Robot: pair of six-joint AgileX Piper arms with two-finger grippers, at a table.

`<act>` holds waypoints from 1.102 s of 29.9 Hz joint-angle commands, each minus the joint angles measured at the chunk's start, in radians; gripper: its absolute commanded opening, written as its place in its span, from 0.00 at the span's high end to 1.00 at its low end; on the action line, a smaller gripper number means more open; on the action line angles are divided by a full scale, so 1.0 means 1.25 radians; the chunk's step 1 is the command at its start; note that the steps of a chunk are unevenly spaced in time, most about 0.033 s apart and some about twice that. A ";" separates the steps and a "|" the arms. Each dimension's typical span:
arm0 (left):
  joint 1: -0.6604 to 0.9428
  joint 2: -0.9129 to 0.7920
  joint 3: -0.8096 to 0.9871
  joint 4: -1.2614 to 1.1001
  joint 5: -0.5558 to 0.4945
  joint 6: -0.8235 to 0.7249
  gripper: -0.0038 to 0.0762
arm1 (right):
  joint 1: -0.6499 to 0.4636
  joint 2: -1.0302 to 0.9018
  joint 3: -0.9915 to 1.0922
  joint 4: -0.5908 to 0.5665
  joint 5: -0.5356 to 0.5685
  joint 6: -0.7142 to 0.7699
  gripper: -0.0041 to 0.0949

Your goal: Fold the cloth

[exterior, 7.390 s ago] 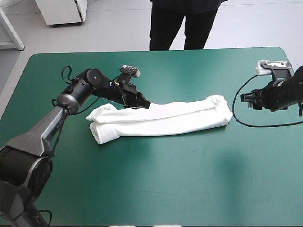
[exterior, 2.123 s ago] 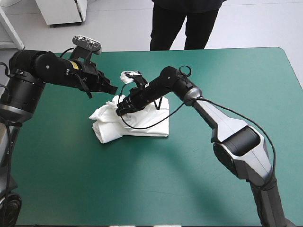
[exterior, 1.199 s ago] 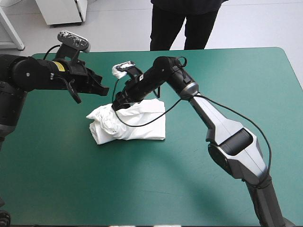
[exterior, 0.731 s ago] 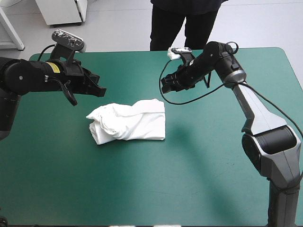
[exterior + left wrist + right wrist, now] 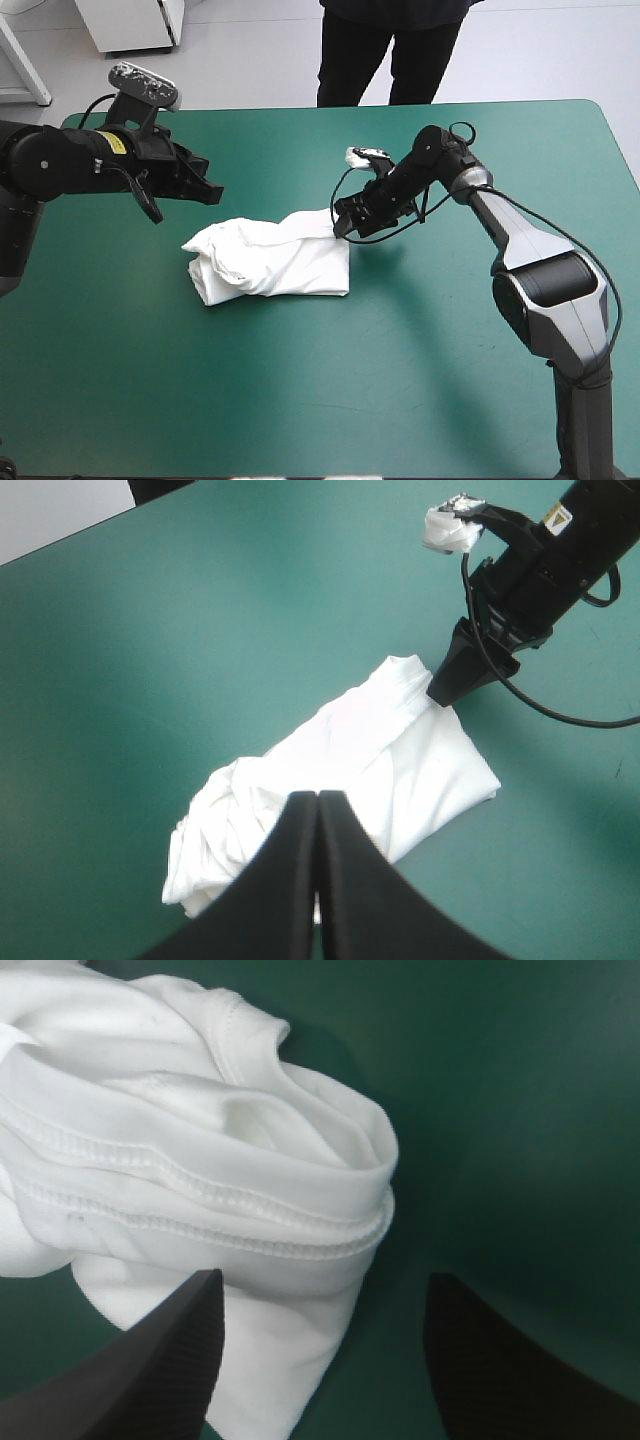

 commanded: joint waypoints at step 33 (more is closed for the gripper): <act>0.000 -0.036 -0.019 -0.046 0.021 -0.007 0.98 | -0.024 -0.058 0.057 -0.152 0.024 -0.019 0.97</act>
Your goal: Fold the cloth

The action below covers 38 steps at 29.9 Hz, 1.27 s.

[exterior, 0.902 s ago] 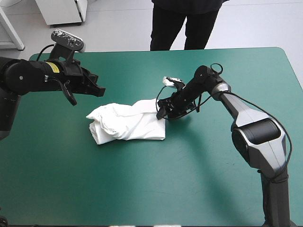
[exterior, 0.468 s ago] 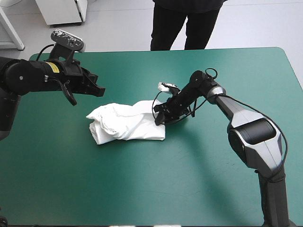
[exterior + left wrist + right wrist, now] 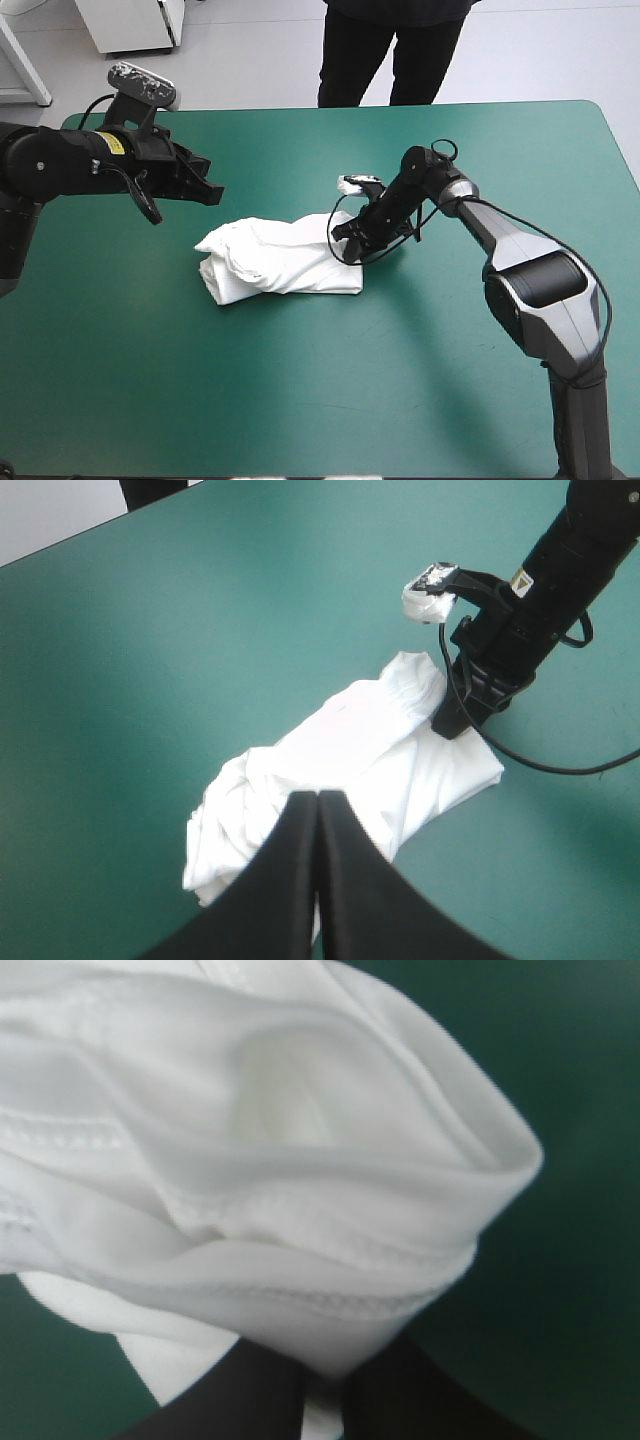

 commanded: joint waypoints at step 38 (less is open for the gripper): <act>0.000 -0.039 -0.019 -0.027 0.020 0.010 0.98 | -0.632 -0.296 0.288 -0.296 -0.017 -0.004 0.96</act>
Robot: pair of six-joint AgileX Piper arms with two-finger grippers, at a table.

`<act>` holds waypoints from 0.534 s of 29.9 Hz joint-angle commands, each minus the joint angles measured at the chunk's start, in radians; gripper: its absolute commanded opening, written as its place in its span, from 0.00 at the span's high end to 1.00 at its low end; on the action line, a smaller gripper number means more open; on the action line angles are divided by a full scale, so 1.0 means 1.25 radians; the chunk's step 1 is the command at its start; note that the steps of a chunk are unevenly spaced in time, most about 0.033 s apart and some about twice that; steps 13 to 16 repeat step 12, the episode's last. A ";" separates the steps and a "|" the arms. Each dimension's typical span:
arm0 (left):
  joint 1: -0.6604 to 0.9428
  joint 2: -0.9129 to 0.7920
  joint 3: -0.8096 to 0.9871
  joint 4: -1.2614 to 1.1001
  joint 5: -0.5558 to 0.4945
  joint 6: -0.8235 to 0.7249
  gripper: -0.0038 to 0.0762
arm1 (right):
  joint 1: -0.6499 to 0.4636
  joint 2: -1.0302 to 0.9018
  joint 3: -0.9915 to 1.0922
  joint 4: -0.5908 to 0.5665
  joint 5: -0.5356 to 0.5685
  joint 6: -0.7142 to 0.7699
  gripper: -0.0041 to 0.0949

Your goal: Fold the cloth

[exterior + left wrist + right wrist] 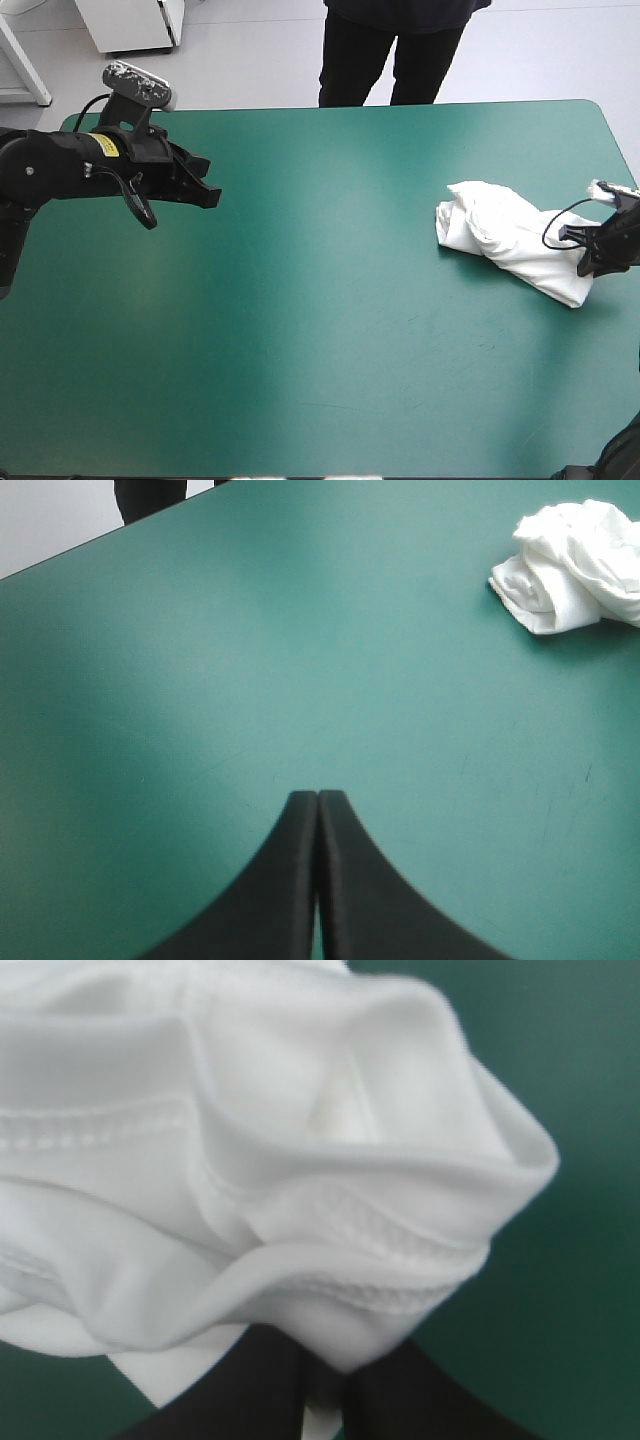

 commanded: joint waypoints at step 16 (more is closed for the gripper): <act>0.000 -0.025 -0.019 -0.020 0.020 0.001 0.98 | -0.051 -0.067 -0.017 0.040 -0.006 -0.001 0.75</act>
